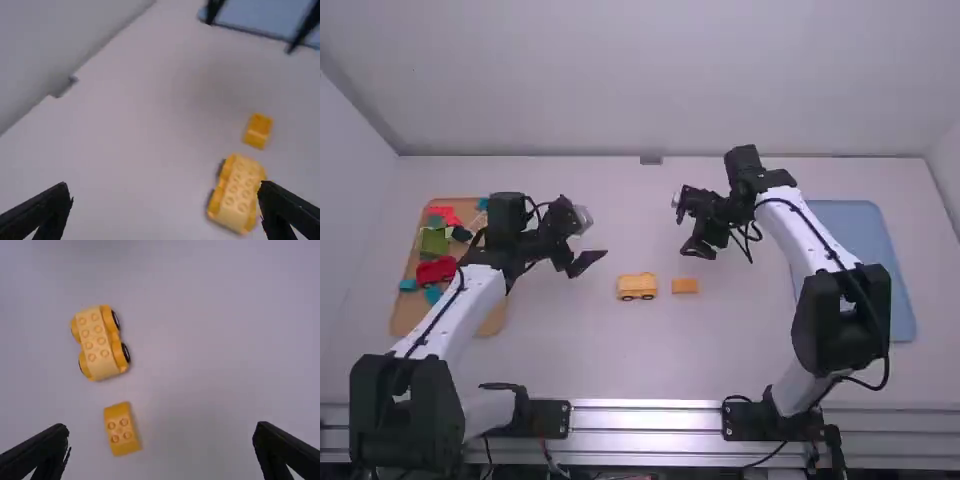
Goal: Assemble lego blocks to make yellow taxi
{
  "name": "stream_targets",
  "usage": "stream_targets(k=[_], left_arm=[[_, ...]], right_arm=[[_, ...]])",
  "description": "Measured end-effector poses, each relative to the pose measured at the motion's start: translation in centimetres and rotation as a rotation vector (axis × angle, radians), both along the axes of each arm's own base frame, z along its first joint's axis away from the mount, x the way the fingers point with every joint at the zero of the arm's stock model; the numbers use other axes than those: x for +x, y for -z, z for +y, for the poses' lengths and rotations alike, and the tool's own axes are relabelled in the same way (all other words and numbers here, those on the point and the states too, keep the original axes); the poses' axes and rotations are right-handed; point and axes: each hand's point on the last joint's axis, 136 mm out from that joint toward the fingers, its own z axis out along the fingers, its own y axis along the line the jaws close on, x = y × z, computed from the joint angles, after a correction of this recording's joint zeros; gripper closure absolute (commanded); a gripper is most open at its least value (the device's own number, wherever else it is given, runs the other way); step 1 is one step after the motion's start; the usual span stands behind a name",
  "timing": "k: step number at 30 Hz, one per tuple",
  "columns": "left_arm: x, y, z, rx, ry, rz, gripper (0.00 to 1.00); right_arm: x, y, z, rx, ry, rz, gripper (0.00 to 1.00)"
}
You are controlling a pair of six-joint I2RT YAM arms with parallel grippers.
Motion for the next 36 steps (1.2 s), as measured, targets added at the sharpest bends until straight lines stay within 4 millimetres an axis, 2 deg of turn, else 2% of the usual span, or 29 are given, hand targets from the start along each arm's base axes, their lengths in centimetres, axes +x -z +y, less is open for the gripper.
stream_targets(k=[4,10,14,18,22,29,36], left_arm=[[-2.9,0.6,-1.3,0.027,0.207,-0.059,0.01],[-4.6,0.2,-2.4,0.021,0.375,-0.181,0.01],[-4.5,0.8,-3.1,0.006,0.431,-0.219,0.01],[-4.2,2.0,-4.0,-0.008,0.476,-0.223,0.01],[-3.9,3.0,-4.7,-0.033,0.506,-0.218,0.01],[-3.2,3.8,-4.9,-0.044,0.513,-0.229,0.01],[-3.2,3.6,-4.9,-0.057,0.507,-0.219,0.01]], right_arm=[[0.2,0.2,-0.9,-0.016,0.034,0.013,0.01],[0.7,0.9,-2.2,-0.096,0.066,0.000,0.01],[0.6,0.8,-2.1,-0.087,0.062,0.005,0.01],[-0.5,0.9,-0.7,0.015,-0.060,-0.019,0.01],[-2.5,2.7,-0.2,0.124,-0.169,-0.034,0.01],[-3.3,5.9,0.1,0.222,-0.231,-0.143,0.01],[-4.6,7.2,0.5,0.289,-0.244,-0.156,0.01]])
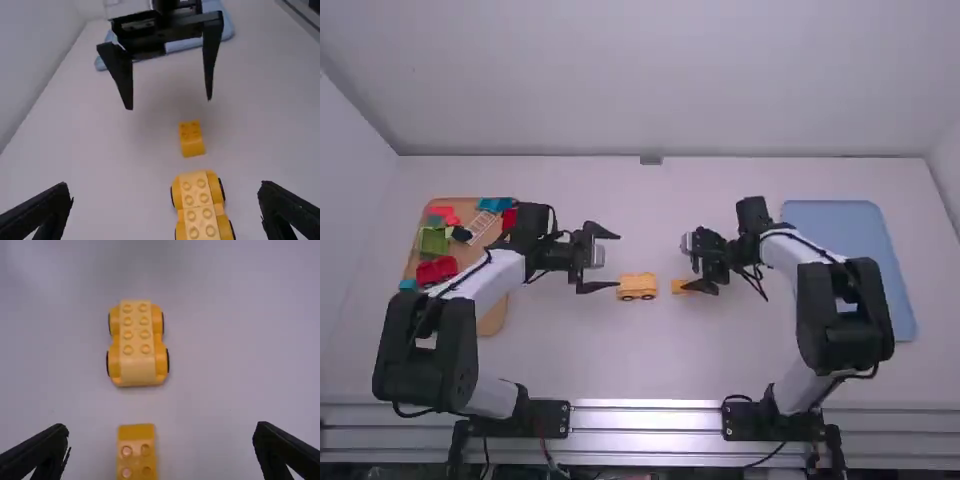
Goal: Assemble lego blocks to make yellow taxi
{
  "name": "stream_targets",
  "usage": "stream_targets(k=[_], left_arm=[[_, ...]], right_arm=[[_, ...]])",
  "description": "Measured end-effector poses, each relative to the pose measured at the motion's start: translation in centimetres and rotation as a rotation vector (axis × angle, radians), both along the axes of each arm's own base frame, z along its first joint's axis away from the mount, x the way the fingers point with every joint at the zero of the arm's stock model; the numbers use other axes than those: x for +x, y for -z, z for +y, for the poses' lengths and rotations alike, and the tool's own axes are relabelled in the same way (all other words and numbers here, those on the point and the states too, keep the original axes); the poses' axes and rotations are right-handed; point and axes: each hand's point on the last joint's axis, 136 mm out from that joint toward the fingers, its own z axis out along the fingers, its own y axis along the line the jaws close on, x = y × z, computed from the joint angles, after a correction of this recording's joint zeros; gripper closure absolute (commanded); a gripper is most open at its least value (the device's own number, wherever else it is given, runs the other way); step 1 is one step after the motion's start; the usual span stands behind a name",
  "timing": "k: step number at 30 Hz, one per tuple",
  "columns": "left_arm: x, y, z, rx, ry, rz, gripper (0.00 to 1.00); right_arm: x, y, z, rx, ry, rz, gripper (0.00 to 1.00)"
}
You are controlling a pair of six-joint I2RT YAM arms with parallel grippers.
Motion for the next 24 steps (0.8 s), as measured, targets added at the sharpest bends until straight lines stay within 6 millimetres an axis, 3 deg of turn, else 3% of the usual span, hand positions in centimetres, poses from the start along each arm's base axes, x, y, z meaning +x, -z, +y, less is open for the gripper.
stream_targets(k=[7,13,18,24], left_arm=[[0.0,0.0,0.0,-0.002,-0.004,0.010,0.01],[-0.1,0.0,-0.1,-0.002,-0.001,0.012,0.01],[-0.2,0.0,-0.3,-0.001,0.008,0.002,0.01],[-0.2,0.0,-0.3,-0.001,0.009,0.007,0.01]], right_arm=[[0.6,1.7,-0.9,0.083,0.035,0.009,0.01],[-0.2,5.2,-2.0,0.134,0.048,0.108,0.01],[-1.5,6.4,-1.9,0.150,0.019,0.154,0.02],[-1.5,7.6,-1.9,0.148,-0.027,0.109,0.32]])
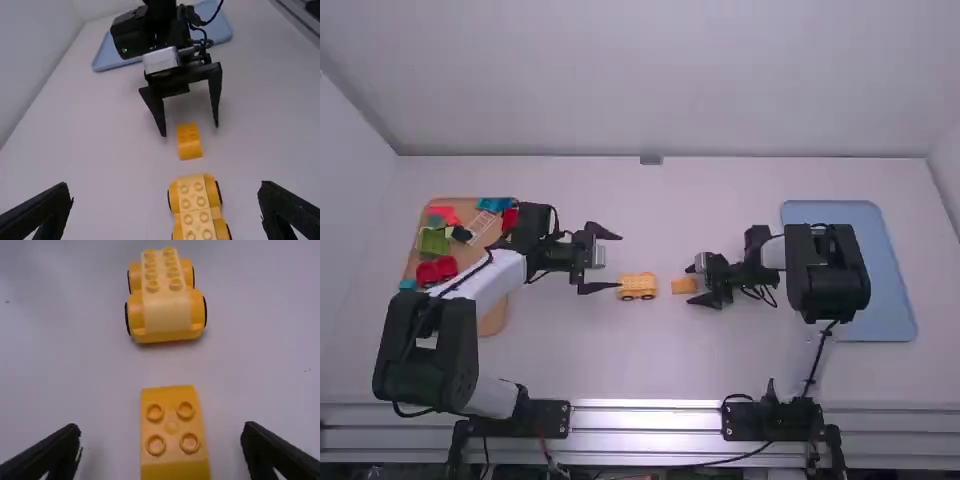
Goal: Assemble lego blocks to make yellow taxi
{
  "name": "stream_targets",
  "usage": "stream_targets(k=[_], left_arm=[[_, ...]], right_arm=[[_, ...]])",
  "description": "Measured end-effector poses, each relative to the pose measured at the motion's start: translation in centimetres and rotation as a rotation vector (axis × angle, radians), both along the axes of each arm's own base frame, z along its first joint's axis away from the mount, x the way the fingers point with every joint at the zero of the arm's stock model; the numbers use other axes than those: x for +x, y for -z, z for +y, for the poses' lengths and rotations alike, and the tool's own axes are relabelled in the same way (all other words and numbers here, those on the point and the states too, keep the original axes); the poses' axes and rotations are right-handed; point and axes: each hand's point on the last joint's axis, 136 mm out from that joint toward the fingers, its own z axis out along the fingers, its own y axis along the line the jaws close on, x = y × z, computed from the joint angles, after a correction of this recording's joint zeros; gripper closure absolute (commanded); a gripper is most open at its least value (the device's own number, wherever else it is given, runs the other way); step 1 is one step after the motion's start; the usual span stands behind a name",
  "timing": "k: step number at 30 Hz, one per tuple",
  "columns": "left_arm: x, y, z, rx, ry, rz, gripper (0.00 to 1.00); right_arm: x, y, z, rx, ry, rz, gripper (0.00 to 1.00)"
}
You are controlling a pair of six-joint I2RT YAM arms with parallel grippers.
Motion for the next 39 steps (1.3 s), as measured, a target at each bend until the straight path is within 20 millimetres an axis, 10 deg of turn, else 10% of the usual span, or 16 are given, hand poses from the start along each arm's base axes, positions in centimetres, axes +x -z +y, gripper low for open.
stream_targets(k=[12,39], left_arm=[[-0.1,-0.1,0.0,-0.005,0.003,0.003,0.01],[-0.9,2.3,-2.0,0.047,-0.004,0.019,0.01]], right_arm=[[1.2,0.7,0.0,-0.043,0.029,-0.010,0.63],[0.1,-1.2,-0.1,-0.088,0.008,0.191,0.82]])
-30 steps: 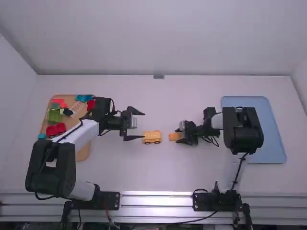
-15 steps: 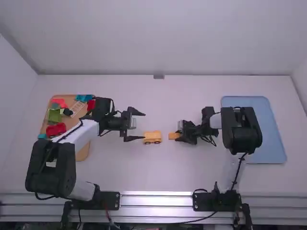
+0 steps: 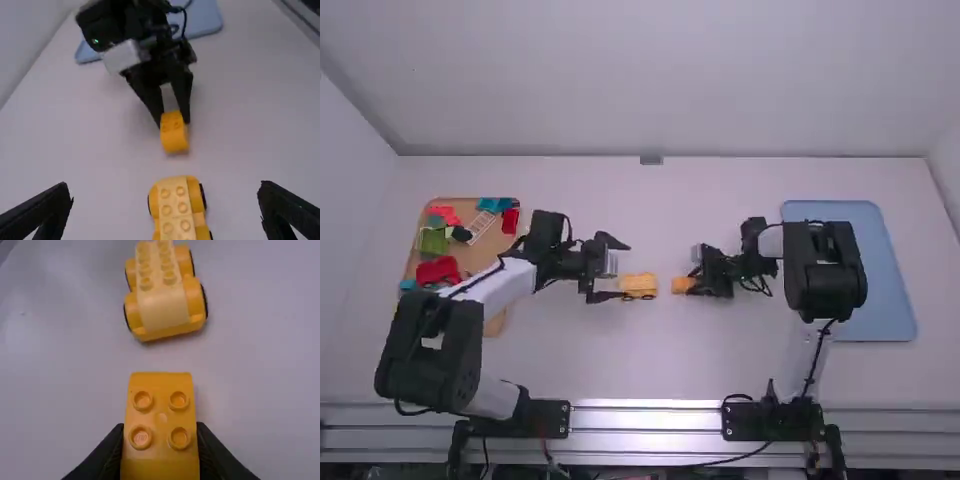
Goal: Assemble lego blocks to make yellow taxi
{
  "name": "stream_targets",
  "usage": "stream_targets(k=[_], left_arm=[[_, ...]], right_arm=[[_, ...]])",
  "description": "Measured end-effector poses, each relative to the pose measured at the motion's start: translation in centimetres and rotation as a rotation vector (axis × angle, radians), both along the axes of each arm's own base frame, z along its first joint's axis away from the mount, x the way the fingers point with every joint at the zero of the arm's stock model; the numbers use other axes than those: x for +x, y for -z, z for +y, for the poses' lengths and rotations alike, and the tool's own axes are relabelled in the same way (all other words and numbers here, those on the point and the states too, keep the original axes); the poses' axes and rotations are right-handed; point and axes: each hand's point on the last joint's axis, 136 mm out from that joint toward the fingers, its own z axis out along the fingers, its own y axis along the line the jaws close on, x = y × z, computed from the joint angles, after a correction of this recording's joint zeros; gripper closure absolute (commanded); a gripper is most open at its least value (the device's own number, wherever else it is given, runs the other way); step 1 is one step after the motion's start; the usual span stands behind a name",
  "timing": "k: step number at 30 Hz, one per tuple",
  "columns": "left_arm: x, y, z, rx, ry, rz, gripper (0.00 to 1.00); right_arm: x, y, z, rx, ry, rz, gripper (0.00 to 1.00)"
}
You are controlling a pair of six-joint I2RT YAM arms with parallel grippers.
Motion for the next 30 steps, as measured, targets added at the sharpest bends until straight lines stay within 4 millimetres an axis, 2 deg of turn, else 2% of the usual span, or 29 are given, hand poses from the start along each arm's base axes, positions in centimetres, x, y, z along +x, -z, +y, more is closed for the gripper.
stream_targets(k=[1,5,7,8,12,15,22,30], left_arm=[[0.3,0.4,-0.4,0.010,-0.016,-0.012,0.01],[1.2,2.5,-1.0,0.036,-0.090,0.010,0.01],[1.2,3.9,-0.9,0.046,-0.120,0.045,0.01],[1.2,5.4,-0.7,0.053,-0.142,0.085,0.01],[1.5,8.5,-0.4,0.062,-0.179,0.160,0.01],[1.9,9.6,-0.4,0.062,-0.196,0.177,0.01],[1.4,12.0,-0.3,0.089,-0.200,0.267,0.04],[2.2,12.3,-0.5,0.089,-0.199,0.264,0.10]], right_arm=[[0.0,-0.7,0.0,-0.001,-0.014,0.016,0.78],[0.3,-2.5,0.3,0.002,-0.053,0.007,0.77],[0.5,-3.3,0.6,0.005,-0.075,-0.013,0.78],[0.9,-3.9,1.0,0.008,-0.093,-0.044,0.79],[1.7,-4.9,2.1,0.008,-0.122,-0.098,0.79],[1.8,-5.1,2.7,-0.006,-0.132,-0.111,0.79],[1.5,-6.2,4.4,-0.072,-0.156,-0.144,0.82],[1.1,-6.1,6.7,-0.105,-0.188,-0.164,0.87]])
